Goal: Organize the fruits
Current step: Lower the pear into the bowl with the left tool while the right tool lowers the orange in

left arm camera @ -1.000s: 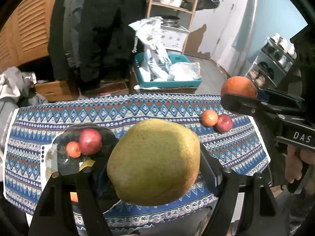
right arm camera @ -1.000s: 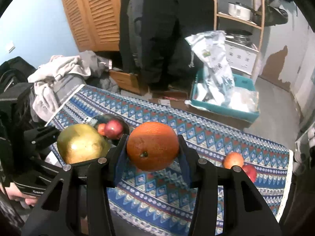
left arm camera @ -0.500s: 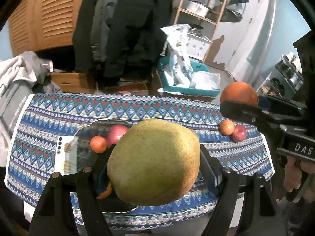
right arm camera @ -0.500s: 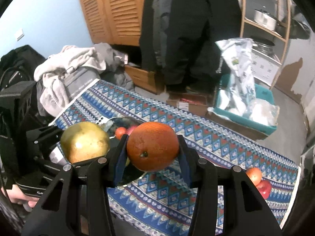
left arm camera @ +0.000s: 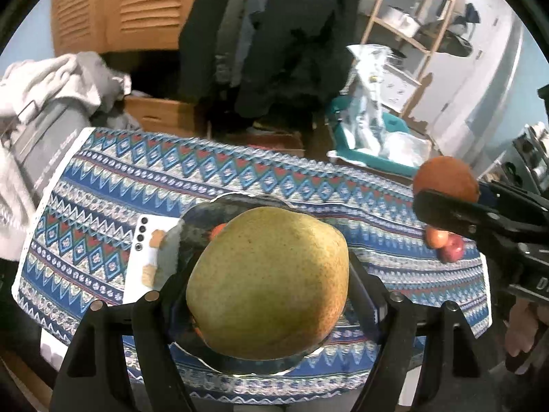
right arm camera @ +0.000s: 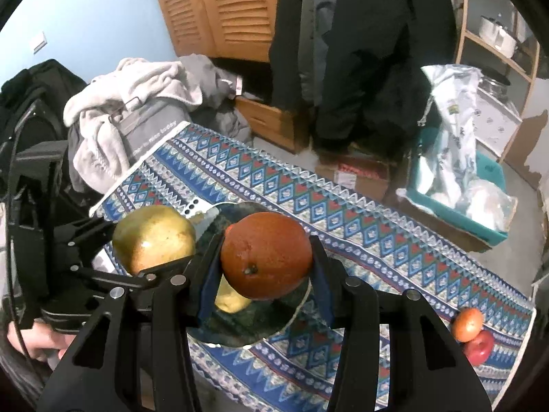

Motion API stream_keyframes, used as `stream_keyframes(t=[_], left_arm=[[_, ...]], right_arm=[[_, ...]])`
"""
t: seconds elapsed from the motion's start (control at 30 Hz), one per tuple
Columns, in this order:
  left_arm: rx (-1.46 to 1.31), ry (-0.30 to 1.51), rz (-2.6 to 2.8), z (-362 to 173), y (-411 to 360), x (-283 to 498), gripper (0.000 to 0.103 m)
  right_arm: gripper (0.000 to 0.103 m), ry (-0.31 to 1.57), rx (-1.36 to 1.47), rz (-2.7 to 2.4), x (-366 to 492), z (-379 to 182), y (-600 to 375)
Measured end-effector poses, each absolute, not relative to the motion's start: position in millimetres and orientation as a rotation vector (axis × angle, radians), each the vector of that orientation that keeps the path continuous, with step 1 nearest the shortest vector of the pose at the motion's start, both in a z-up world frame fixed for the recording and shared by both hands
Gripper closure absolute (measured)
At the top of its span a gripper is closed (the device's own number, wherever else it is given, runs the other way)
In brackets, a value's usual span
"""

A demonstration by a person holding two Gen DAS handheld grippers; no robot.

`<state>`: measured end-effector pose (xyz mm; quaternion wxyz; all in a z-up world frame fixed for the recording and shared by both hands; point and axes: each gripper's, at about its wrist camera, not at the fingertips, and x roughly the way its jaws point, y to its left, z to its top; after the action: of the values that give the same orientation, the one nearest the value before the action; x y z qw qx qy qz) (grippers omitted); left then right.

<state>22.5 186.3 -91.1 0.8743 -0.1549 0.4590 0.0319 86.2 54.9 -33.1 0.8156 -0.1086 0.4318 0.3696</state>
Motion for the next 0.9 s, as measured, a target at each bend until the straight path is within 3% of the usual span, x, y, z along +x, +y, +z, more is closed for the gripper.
stream_keyframes(t=[0.9], left_arm=[[-0.433,1.214,0.212,-204,230,52,0.024]], right_arm=[[0.057,1.198,-0.276,0.758,123,-164,88]])
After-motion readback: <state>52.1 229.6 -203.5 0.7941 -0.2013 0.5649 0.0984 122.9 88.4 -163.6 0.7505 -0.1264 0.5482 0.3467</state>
